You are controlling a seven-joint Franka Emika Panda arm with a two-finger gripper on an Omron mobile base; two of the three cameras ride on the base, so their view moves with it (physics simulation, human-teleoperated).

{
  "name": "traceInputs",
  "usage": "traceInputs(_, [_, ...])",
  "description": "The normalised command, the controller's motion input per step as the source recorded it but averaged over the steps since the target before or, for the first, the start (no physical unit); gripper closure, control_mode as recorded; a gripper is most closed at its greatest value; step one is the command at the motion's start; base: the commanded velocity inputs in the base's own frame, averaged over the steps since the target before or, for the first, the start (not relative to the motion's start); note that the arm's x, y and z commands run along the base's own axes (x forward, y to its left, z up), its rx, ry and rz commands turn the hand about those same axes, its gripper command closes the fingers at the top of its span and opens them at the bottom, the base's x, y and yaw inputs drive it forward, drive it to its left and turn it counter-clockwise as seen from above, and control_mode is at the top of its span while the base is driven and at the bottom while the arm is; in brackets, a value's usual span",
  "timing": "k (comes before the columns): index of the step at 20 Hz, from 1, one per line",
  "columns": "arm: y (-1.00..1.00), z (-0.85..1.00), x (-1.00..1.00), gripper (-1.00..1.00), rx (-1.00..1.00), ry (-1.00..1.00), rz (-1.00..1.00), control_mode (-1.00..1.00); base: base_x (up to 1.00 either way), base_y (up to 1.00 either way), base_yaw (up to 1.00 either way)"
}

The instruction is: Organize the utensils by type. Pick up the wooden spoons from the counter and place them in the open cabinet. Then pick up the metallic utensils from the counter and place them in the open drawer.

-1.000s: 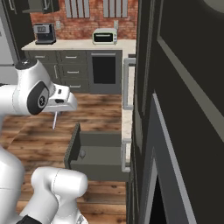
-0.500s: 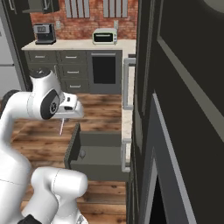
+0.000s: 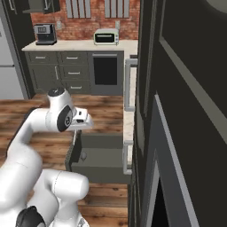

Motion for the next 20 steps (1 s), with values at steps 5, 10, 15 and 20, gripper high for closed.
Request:
traceInputs(5, [-0.52,-0.41,0.31,1.0,0.09,0.14,0.02,-1.0,0.0,0.0,0.0])
traceInputs(10, [-0.23,-0.35,0.2,1.0,0.07,0.12,0.04,-1.0,0.0,0.0,0.0])
traceInputs(15, [-0.01,-0.47,0.21,1.0,0.0,0.08,0.0,-1.0,0.0,0.0,0.0])
traceInputs(20, [0.0,-0.44,0.25,1.0,0.0,0.12,0.01,-1.0,0.0,0.0,0.0])
